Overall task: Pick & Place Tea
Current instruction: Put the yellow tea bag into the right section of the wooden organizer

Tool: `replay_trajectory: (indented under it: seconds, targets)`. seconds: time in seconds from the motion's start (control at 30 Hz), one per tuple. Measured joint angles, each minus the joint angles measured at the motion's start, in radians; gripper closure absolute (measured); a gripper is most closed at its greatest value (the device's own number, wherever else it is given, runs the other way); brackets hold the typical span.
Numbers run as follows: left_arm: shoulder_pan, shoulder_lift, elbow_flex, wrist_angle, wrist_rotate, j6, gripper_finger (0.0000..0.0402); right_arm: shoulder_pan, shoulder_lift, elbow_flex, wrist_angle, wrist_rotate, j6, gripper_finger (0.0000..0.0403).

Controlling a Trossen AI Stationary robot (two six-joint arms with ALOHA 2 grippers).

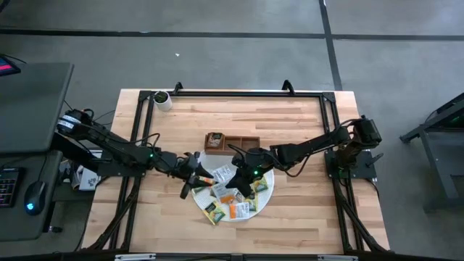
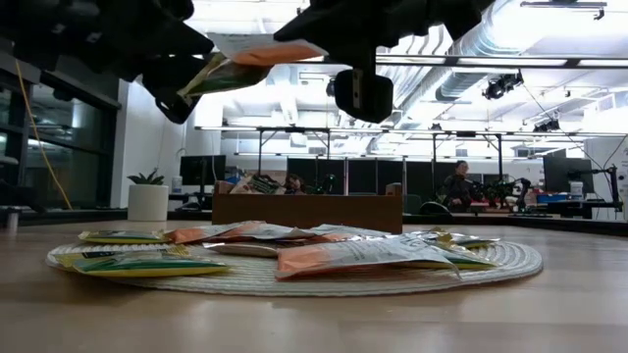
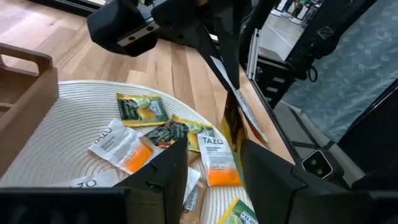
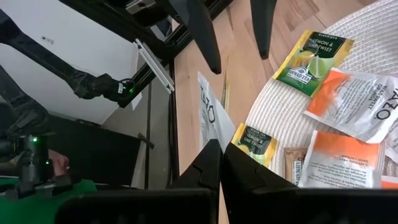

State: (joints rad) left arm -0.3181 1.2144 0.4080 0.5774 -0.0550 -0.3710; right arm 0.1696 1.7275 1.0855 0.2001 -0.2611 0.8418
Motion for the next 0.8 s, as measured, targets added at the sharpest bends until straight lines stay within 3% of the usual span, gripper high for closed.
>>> replay_trajectory:
  seconds: [0.8]
  targets:
    - [-0.002,0.001,0.000,0.052,-0.015,-0.001,0.0255,-0.011,0.000,0.000,0.038,-0.007,-0.014,0.0403]
